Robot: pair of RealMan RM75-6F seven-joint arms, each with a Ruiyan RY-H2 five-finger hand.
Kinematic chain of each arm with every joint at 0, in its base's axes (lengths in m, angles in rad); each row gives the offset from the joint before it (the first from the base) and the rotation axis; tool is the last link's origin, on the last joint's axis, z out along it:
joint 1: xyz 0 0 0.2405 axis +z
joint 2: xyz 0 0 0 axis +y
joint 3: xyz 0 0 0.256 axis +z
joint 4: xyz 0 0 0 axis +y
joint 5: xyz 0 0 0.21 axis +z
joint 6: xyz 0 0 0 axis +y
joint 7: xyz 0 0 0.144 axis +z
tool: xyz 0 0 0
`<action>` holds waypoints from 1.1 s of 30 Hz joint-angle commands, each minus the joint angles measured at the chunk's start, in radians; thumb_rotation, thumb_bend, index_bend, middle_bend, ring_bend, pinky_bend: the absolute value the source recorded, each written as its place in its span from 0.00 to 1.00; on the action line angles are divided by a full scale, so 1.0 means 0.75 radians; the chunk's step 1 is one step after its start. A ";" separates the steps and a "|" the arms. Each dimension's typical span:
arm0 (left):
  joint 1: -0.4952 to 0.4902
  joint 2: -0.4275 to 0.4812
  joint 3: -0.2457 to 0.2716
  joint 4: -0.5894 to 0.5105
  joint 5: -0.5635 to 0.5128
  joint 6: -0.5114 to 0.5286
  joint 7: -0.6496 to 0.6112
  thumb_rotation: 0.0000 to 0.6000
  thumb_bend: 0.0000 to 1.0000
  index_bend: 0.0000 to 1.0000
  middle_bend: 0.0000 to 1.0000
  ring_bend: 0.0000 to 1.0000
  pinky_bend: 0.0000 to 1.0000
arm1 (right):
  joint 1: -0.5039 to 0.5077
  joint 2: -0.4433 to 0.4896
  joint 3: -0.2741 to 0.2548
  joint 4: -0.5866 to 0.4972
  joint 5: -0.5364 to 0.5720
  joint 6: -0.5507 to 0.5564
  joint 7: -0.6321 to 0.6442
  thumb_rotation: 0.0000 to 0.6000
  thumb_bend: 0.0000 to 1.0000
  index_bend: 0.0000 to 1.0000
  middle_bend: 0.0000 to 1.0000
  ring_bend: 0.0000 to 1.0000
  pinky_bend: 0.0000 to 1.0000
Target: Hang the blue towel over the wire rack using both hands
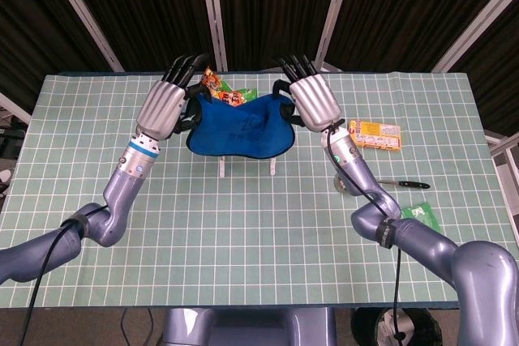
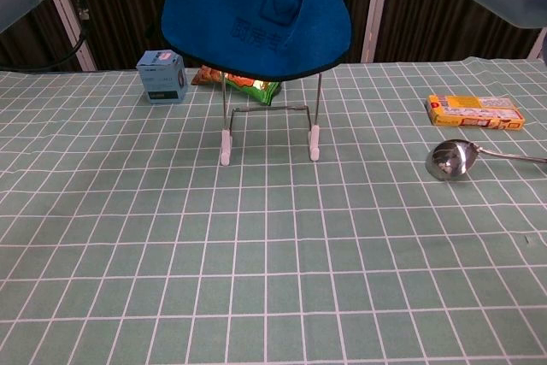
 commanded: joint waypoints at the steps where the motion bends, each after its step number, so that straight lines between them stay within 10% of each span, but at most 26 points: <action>1: -0.005 -0.011 0.001 0.019 -0.016 -0.019 -0.009 1.00 0.59 0.85 0.00 0.00 0.00 | 0.005 -0.002 -0.008 0.020 -0.001 -0.014 0.008 1.00 0.51 0.67 0.10 0.00 0.00; 33: 0.031 -0.238 0.155 0.424 -0.012 -0.136 -0.310 1.00 0.59 0.85 0.00 0.00 0.00 | -0.090 -0.140 -0.153 0.302 -0.007 -0.085 0.223 1.00 0.51 0.67 0.11 0.00 0.00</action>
